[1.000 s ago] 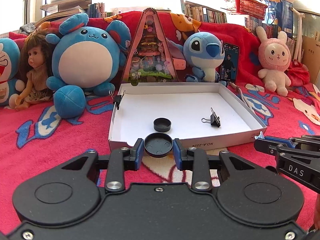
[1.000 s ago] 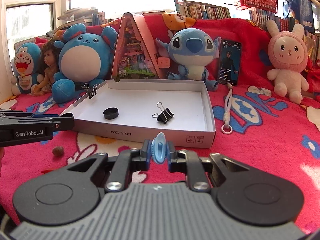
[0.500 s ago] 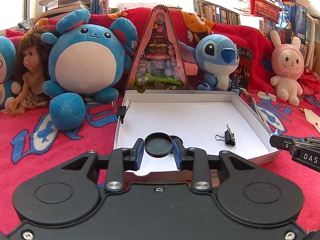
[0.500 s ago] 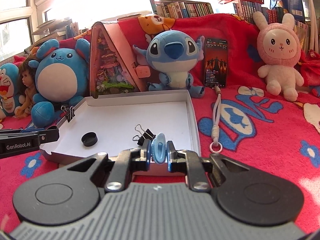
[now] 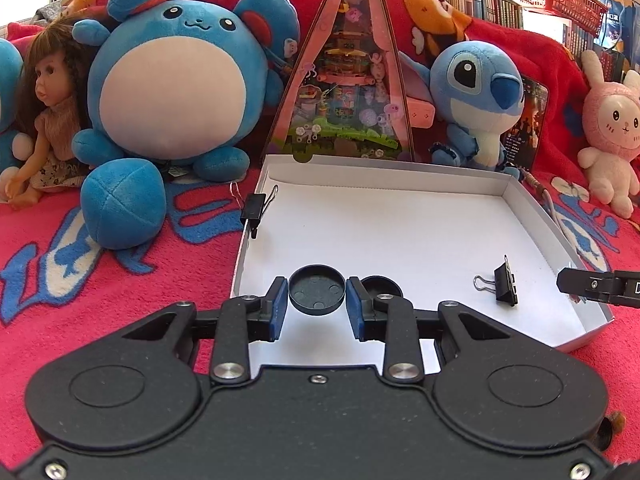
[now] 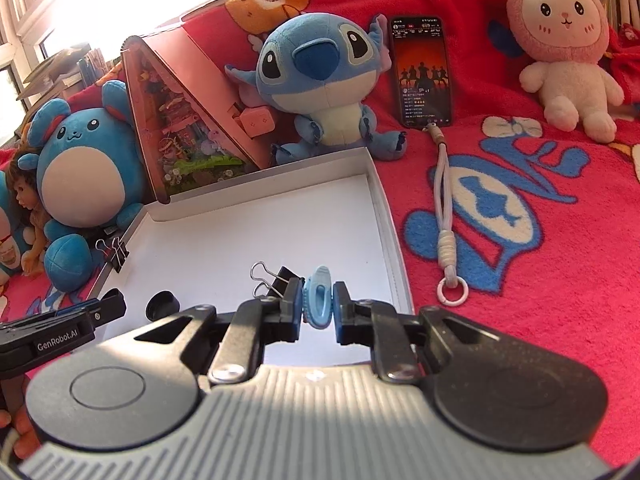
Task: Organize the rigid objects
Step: 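Carry the black lid with the left tool while the right tool carries the blue clip into the box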
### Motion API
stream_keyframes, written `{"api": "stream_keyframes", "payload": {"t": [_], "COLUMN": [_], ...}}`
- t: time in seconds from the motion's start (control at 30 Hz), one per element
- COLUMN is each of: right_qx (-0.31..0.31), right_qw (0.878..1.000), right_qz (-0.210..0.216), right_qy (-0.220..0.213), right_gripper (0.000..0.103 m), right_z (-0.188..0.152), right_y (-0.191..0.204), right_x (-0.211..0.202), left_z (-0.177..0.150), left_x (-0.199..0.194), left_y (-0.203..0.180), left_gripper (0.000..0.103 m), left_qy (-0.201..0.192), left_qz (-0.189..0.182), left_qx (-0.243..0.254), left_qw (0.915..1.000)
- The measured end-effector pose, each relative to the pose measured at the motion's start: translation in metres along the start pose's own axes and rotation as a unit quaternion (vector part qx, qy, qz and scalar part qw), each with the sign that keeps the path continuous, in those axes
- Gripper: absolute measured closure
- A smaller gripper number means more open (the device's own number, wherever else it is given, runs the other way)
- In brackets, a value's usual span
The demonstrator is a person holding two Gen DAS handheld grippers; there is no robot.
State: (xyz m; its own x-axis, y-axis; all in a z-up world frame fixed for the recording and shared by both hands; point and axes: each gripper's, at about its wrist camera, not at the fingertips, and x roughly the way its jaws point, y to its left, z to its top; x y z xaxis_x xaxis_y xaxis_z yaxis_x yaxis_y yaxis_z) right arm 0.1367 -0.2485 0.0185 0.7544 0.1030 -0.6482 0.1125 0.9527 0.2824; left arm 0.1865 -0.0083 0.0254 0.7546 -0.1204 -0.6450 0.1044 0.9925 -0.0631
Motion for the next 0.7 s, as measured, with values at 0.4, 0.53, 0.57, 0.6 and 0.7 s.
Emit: {"api": "stream_keyframes", "payload": {"t": [0.4,0.53,0.57,0.6,0.7], "right_qx": [0.017,0.017,0.017,0.016,0.014], "right_qw": [0.999,0.999,0.999,0.999,0.999], "right_qz": [-0.004,-0.005,-0.005,-0.003,-0.007], "right_qy": [0.029,0.031,0.031,0.031,0.030], "right_gripper": [0.083,0.083,0.083,0.083,0.083], "right_z": [0.004,0.004,0.004,0.005,0.006], "right_y": [0.003,0.003,0.003,0.004,0.005], "right_x": [0.036,0.041,0.042,0.044,0.047], "left_z": [-0.002,-0.003,-0.004,-0.004,-0.004], "left_x": [0.018,0.022,0.023,0.024,0.025], "left_y": [-0.005,-0.008,-0.009,-0.010,-0.012], "left_gripper": [0.073,0.073,0.073,0.073,0.073], "left_qy": [0.017,0.020,0.019,0.018,0.016], "left_qz": [-0.001,0.000,0.002,0.004,0.003], "left_qx": [-0.011,-0.009,-0.006,-0.003,-0.002], "left_qw": [0.9998,0.9998,0.9998,0.9998,0.9999]}}
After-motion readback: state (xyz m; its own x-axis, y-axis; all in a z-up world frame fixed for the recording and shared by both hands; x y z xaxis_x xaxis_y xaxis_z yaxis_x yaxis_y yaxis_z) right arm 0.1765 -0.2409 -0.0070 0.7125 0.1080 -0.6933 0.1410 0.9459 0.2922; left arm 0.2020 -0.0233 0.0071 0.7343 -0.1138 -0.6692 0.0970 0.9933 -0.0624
